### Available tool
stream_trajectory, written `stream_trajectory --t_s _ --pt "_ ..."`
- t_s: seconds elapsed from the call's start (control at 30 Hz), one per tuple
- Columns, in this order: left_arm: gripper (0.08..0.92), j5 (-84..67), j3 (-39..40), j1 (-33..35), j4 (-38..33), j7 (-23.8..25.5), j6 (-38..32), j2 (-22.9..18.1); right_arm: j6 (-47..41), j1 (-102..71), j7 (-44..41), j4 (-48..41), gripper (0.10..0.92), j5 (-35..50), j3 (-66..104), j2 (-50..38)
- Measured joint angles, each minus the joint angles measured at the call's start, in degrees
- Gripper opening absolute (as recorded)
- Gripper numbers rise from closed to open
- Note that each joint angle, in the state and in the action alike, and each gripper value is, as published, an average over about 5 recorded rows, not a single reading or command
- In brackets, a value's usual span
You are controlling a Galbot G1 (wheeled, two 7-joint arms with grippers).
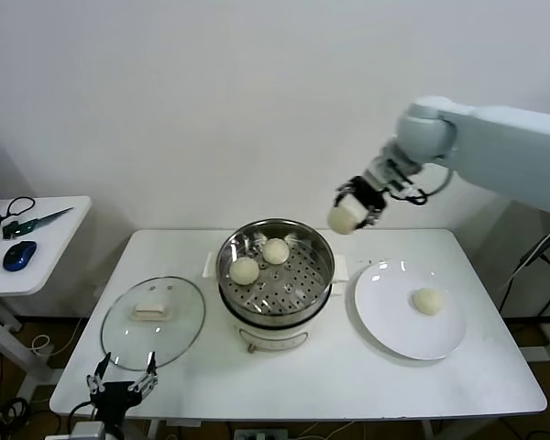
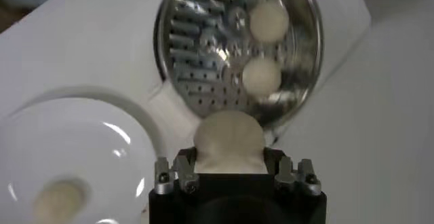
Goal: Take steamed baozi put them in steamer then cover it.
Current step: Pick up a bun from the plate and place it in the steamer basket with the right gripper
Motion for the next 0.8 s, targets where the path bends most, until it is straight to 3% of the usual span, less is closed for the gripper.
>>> stream_trajectory --t_s 0.33,0.8 --pt "0.823 0.02 0.06 0.29 -0.14 -0.07 -0.13 -0.28 4.93 -4.51 3.01 3.49 0.662 -9.85 -0.86 9.07" --pt "0.823 -0.15 -0.01 0.51 0.05 -0.51 -0.67 -0.26 6.13 -14.18 6.29 -1.39 0.661 -18.40 -1.42 16.92"
